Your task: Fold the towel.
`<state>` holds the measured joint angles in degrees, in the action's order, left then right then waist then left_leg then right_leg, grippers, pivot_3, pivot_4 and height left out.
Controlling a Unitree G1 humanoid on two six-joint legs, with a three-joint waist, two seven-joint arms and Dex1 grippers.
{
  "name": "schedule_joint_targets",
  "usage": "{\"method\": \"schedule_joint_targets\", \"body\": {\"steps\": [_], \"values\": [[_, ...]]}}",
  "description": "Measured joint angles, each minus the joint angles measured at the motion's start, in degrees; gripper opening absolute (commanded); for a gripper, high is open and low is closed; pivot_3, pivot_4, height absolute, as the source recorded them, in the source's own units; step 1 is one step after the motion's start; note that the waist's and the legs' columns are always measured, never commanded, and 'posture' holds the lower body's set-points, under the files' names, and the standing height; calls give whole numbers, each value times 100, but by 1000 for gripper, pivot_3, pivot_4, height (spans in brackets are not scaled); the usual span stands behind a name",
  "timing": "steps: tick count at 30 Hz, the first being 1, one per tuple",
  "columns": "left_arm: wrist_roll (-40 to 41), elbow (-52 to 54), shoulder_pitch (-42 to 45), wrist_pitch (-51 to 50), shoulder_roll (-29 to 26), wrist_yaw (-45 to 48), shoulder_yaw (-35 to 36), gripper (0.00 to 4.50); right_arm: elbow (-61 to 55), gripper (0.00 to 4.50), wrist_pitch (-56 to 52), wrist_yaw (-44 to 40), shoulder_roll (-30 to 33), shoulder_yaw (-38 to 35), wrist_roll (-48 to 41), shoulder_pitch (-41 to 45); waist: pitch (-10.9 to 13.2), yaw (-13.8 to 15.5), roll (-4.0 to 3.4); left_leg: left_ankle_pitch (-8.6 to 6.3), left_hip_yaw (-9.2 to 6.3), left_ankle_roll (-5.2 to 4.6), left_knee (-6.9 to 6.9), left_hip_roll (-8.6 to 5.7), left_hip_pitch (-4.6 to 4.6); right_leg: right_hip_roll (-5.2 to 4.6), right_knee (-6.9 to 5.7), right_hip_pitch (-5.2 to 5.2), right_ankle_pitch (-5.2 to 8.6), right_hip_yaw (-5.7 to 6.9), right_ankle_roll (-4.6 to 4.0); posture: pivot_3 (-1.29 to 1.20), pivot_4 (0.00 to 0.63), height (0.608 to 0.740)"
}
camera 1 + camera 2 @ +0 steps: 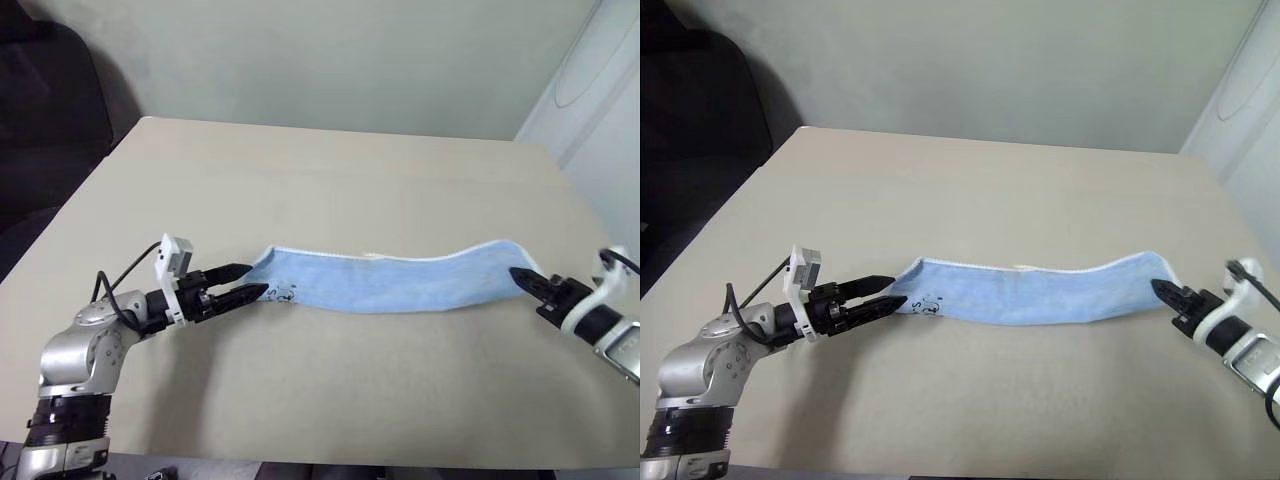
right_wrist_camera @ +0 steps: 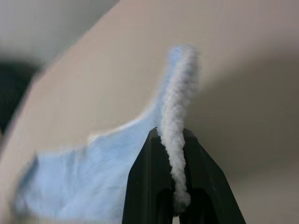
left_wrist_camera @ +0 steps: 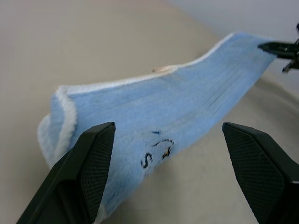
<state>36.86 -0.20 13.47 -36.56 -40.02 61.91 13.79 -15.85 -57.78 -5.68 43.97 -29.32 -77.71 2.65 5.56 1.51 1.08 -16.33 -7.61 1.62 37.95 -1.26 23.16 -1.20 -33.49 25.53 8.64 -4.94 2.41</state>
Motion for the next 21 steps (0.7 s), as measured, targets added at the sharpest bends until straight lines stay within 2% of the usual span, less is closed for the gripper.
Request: {"method": "schedule_joint_targets", "body": {"steps": [2, 8, 12, 16, 21], "values": [[-6, -14, 9, 5, 21, -8, -16, 3999, -313, 44, -32, -344, 256, 435, 315, 140, -2, -2, 3, 1, 0, 0, 1, 0, 0, 0, 1, 0, -19, 0, -31, 0, 150, 740], [-22, -20, 36, 31, 100, -94, -56, 3999, -715, 44, -174, -991, 580, 1894, 1271, 924, -1, -8, 2, 8, 2, -7, 8, -4, 1, -1, 5, -5, -23, -2, -36, 0, 150, 740], [-23, -17, 28, 45, 169, -131, -59, 3999, -643, 44, -211, -1178, 424, 2820, 2008, 1517, 0, 3, 3, 13, -1, -9, 9, -4, 0, -2, 3, -7, -26, -2, -41, 0, 150, 740], [-19, 3, -7, 50, 231, -222, -53, 3999, -219, 44, -192, -1290, -42, 3653, 2846, 1969, -1, -2, 6, 26, -1, -31, 7, -2, -5, -2, 3, -6, -34, 0, -43, 0, 150, 740], [-5, 46, -79, 52, 260, -253, -45, 3999, 253, 44, -148, -1454, -468, 4068, 3541, 2280, 0, 6, 4, 27, -2, -30, 6, -3, -5, -2, 3, -5, -38, 0, -45, 0, 150, 740]]}}
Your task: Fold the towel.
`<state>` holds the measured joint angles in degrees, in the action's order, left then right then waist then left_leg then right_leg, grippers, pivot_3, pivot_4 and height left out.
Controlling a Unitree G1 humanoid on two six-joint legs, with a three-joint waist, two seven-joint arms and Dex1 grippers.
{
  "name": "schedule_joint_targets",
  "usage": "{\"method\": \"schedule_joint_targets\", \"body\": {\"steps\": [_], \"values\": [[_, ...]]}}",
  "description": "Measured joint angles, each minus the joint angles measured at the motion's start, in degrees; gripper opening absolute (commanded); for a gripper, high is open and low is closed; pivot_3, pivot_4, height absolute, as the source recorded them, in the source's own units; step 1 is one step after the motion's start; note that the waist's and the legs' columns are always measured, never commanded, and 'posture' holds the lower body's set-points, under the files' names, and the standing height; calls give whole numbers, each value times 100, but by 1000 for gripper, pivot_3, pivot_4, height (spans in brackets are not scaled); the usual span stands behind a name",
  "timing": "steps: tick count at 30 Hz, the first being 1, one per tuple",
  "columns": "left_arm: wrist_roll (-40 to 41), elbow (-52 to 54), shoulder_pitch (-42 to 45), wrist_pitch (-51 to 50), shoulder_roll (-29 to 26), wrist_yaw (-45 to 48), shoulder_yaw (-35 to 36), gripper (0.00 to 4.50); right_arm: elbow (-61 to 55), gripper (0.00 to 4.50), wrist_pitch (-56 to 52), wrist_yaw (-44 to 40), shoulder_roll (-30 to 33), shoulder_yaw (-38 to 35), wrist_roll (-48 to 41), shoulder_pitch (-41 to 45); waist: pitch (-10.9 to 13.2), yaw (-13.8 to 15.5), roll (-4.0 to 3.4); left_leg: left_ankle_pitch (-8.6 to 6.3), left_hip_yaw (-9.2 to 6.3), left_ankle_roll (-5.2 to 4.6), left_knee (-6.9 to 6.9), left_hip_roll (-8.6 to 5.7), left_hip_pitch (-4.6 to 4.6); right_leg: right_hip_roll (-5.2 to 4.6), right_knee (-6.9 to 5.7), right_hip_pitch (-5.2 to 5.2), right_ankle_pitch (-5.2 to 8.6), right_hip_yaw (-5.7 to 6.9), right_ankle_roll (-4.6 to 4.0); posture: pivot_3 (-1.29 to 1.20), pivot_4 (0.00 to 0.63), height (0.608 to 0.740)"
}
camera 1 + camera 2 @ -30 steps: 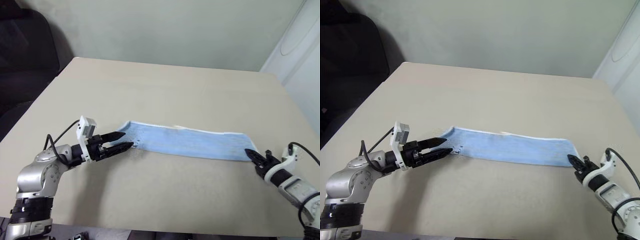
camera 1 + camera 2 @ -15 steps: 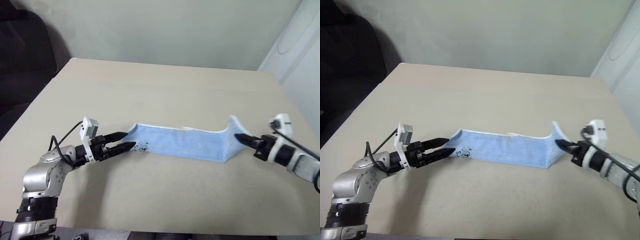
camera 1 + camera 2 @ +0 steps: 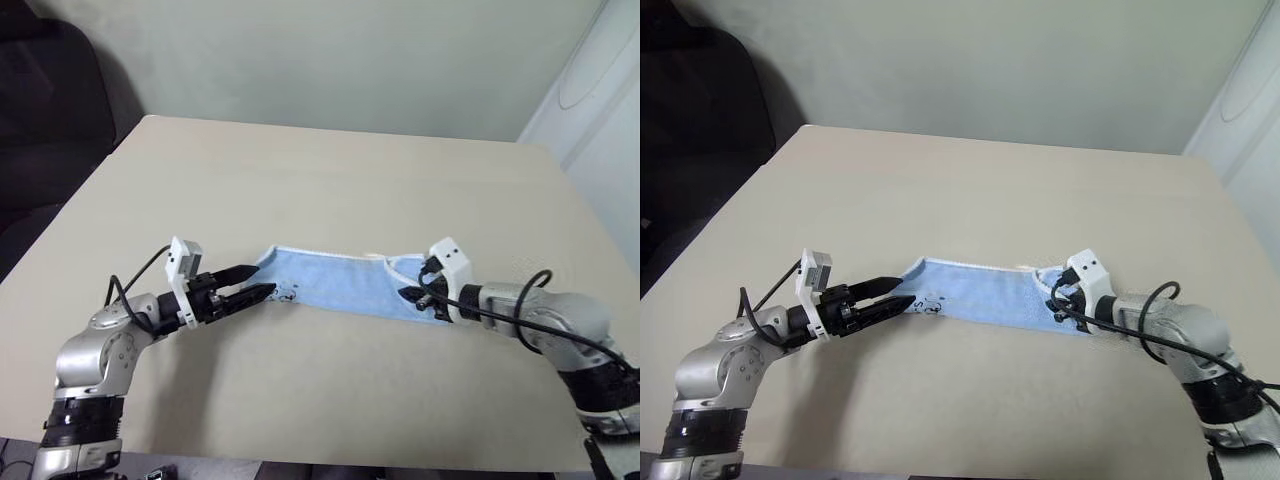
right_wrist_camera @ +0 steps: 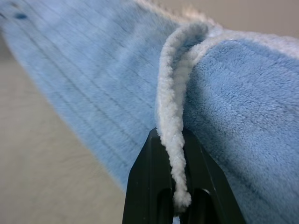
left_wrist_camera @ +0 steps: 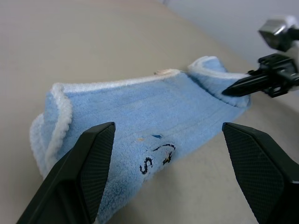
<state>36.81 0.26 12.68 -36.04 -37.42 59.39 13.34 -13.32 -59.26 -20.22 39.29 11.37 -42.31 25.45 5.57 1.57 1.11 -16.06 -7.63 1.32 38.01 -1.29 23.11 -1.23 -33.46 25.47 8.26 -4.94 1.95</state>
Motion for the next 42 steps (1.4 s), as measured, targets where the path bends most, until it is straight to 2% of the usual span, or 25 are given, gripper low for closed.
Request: {"method": "schedule_joint_targets", "body": {"steps": [6, 10, 16, 19, 23, 26, 29, 33, 38, 42], "values": [[14, 61, -38, 0, 8, -72, 0, 3999, 78, 44, -31, -217, -310, 64, 412, 142, 0, 2, 1, -10, -1, 26, 0, 0, 0, 0, 0, 0, -3, 1, -5, 0, 150, 740], [20, 97, -53, 0, 15, -98, 0, 3999, 77, 1031, -103, -340, -407, 42, 485, 146, 0, -1, 1, -10, -1, 30, -1, 0, -2, 1, -1, 0, -3, 1, -5, 0, 150, 740], [26, 99, -54, 0, 15, -97, 0, 3999, -82, 3112, -162, -503, -468, -222, 482, 138, 0, 4, 1, -7, -1, 33, -1, -1, -1, 0, -1, 0, -3, 1, -6, 0, 150, 740], [28, 99, -53, 0, 13, -94, 1, 3999, -304, 3112, -194, -605, -463, -535, 369, 36, 0, 8, 2, -7, -1, 34, -1, -2, 0, 0, -1, 0, -3, 1, -6, 0, 150, 740], [32, 100, -53, 0, -4, -81, 11, 3999, -768, 3112, -336, -955, -213, -1300, -164, -106, 1, 17, 2, -5, 0, 37, -1, -4, 3, 0, 0, 0, -2, 1, -8, 0, 150, 740], [30, 99, -59, 0, -34, -77, 82, 3999, -890, 2520, -292, -1056, -36, -1731, -293, -169, -2, 7, 11, -5, -1, 39, -1, -3, -3, 2, -1, -2, 0, 0, -11, 0, 150, 740], [27, 98, -42, 0, -23, -86, 73, 3999, -330, 1548, -73, -877, -159, -1714, 103, -131, -2, -3, 11, -2, -1, 38, 0, -3, -10, 1, -1, -2, -3, -2, -16, 0, 150, 740], [23, 84, 11, 0, -18, -95, 59, 3999, 55, 42, 274, -856, -348, -1424, 546, -130, 2, -4, 5, -2, -1, 38, -8, 2, -13, 2, -8, 4, -4, 1, -17, 0, 150, 740], [24, 50, 149, -1, -9, -100, 14, 3999, 1180, 42, 1411, -1027, -711, -816, 1449, -209, 2, 15, 4, 9, -3, 10, -9, 1, -15, -1, -6, 2, -5, 5, -16, 0, 150, 740], [45, 67, 108, -22, -9, -134, 38, 3999, 1439, 42, 2010, -1247, -746, -557, 1900, -336, 0, 16, 7, -6, -2, 37, -8, 2, -18, -1, -6, -3, -6, 6, -16, 0, 150, 740]]}}
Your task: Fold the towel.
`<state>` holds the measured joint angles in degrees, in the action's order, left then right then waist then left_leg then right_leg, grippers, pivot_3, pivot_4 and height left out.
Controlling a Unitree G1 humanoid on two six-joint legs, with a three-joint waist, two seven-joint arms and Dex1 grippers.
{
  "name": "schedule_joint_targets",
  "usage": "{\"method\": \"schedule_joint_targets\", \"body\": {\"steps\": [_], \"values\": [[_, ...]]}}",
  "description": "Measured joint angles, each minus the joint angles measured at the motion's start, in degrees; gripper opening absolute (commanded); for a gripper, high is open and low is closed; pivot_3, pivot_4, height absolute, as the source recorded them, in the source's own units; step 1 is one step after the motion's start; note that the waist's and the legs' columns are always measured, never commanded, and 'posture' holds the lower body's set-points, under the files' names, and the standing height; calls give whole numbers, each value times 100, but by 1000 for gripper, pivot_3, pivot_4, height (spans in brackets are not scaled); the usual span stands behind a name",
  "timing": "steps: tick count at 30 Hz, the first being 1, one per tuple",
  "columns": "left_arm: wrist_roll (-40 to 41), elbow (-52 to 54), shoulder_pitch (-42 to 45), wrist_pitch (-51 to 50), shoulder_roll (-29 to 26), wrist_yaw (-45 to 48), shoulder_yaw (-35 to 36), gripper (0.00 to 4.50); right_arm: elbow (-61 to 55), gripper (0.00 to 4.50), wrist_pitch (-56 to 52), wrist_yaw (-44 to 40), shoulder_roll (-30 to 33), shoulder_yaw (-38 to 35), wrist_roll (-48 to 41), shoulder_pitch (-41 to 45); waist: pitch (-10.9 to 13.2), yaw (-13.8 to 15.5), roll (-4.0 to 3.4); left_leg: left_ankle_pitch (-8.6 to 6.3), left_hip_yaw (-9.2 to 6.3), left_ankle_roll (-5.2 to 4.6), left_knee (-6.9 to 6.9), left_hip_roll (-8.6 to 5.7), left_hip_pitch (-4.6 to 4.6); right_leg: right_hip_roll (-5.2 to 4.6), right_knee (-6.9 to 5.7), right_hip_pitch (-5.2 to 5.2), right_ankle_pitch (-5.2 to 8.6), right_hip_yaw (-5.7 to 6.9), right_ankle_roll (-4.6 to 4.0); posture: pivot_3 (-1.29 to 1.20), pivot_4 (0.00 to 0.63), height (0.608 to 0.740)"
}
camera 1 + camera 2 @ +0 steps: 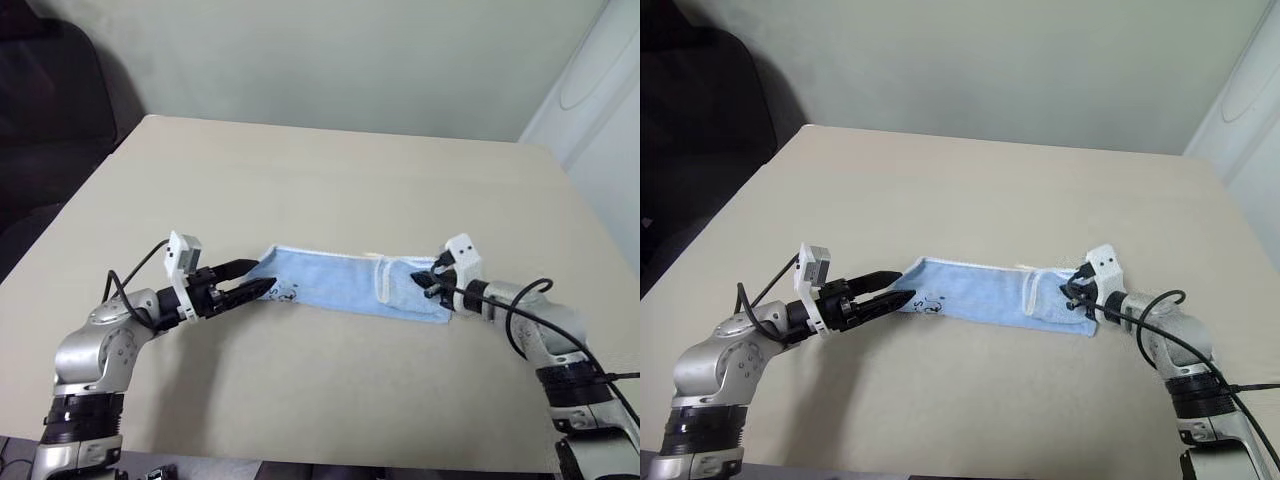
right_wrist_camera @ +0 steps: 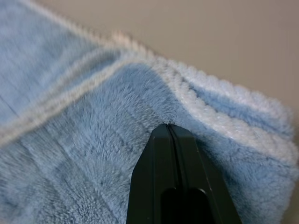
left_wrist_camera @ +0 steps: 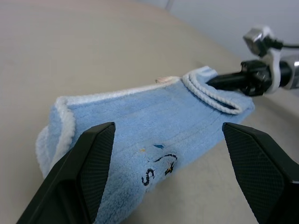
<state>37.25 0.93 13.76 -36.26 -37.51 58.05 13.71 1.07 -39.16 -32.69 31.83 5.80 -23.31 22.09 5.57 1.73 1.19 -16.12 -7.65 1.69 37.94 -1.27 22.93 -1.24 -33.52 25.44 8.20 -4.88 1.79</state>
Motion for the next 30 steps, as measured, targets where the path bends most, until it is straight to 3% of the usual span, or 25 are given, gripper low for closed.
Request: {"method": "schedule_joint_targets", "body": {"steps": [5, 10, 14, 18, 23, 30], "values": [[323, 108, -170, -184, 53, -293, 344, 3999, 73, 42, 531, -118, -71, 85, 319, -134, -8, -10, 14, -4, -1, 7, 1, 1, -7, 0, -1, -8, 0, 1, 0, 0, 150, 740], [1020, 294, -279, -689, 258, -986, 1006, 3999, -123, 42, 581, -263, -292, -356, -8, -189, -2, -19, 6, -2, 4, 11, -1, 0, -3, 1, 1, -4, 1, 1, 1, 0, 150, 740], [2041, 432, -638, -1502, 402, -1820, 1781, 4481, -261, 0, 627, -272, -295, -781, -140, 41, -1, -32, 5, 0, 6, 16, -3, 1, -6, 3, 2, -6, 1, 1, 1, 0, 150, 740], [3269, 918, -1227, -2253, 683, -2886, 2178, 4481, -293, 0, 751, -274, -300, -863, -124, 148, 2, -34, 4, 0, 7, 16, -3, 0, -12, 3, 2, -12, 1, 1, 0, 0, 150, 740], [5147, 1385, -1584, -2359, 1153, -4865, 2184, 4481, -253, 0, 888, -275, -463, -786, -59, 153, 20, 12, -4, 9, 7, 12, 0, 0, -18, 5, -2, -24, 2, 3, -1, 0, 150, 740], [6372, 1490, -1544, -1782, 1183, -6979, 1648, 4481, -138, 0, 987, -278, -630, -735, 2, 172, 52, 5, -29, -2, 9, 24, -2, -4, -88, 15, -2, -78, 10, 2, 4, 0, 150, 740]]}}
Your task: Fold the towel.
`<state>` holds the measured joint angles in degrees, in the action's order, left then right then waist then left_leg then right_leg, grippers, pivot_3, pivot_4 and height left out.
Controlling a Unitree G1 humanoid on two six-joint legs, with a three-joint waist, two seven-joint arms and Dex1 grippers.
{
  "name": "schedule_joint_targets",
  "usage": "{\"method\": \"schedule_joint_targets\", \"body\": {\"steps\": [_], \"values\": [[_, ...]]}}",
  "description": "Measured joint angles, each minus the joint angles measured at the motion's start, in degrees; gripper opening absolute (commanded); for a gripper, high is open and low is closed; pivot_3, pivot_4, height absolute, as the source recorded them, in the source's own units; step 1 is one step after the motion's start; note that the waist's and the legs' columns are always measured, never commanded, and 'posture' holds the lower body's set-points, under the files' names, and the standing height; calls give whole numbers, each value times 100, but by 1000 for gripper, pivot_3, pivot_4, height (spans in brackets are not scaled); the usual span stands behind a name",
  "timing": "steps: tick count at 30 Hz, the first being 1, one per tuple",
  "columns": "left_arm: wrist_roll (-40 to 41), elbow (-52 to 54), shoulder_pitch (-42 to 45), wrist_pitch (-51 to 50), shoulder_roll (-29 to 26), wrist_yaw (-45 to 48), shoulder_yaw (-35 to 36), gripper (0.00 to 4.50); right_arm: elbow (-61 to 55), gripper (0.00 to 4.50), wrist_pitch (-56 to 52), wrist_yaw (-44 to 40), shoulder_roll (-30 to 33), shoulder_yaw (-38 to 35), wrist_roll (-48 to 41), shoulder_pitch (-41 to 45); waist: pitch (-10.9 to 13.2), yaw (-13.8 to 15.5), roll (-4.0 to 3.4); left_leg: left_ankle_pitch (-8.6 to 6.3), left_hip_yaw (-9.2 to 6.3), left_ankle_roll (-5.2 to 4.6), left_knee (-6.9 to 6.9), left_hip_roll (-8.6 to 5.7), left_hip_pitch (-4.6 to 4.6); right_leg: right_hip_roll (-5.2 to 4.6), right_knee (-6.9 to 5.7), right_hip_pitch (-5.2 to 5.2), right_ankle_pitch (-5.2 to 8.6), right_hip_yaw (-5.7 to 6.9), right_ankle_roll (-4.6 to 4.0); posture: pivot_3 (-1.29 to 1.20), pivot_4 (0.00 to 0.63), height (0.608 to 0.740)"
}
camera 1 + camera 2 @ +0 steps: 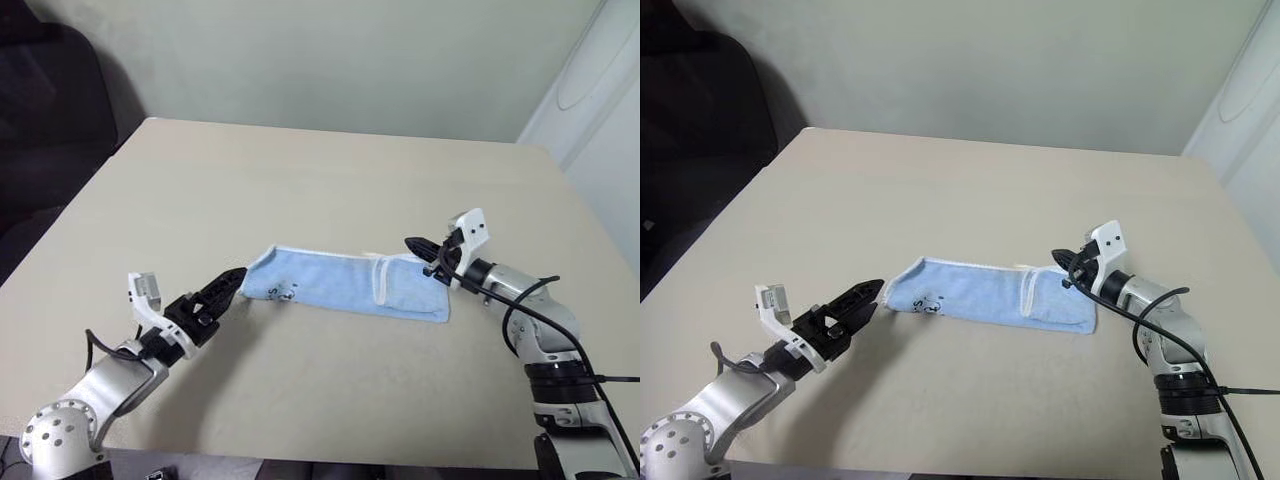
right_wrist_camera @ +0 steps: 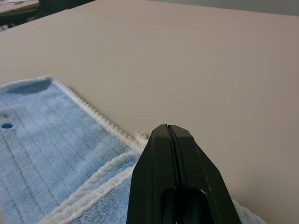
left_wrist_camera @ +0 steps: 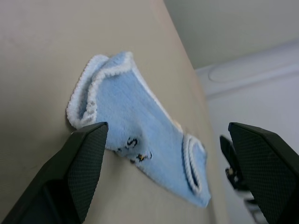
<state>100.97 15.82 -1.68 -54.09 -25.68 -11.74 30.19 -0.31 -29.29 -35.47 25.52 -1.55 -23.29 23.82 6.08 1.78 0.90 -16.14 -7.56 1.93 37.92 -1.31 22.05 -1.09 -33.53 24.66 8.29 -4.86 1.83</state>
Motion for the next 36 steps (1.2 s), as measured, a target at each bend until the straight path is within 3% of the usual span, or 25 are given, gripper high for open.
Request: {"method": "schedule_joint_targets", "body": {"steps": [9, 28, 32, 36], "values": [[547, -46, 182, 530, -36, -1479, -770, 4481, 207, 0, 115, -27, -25, 1, 53, 150, 15, -2, -21, 0, 7, 1, 0, 0, -15, 18, 0, -12, 0, -1, -8, 0, 150, 740], [-382, -1527, 1433, 743, 217, -964, -1096, 4481, 193, 0, 145, 35, -44, -46, 108, 152, 28, 51, -36, 11, 1, -10, 6, -7, -14, 22, -3, -30, -2, 0, -16, 0, 150, 740], [-488, -1627, 1493, 700, 259, -952, -1095, 3531, 182, 0, 145, 63, -39, -93, 108, 149, 30, 59, -42, 12, 1, -11, 6, -8, -14, 22, -3, -33, 0, -1, -16, 0, 150, 740], [-655, -1706, 1506, 658, 353, -948, -1098, 2053, 162, 0, 144, 88, -39, -125, 109, 149, 31, 47, -41, 7, 2, -5, 5, -6, -15, 24, 0, -30, 3, -2, -14, 0, 150, 740]]}}
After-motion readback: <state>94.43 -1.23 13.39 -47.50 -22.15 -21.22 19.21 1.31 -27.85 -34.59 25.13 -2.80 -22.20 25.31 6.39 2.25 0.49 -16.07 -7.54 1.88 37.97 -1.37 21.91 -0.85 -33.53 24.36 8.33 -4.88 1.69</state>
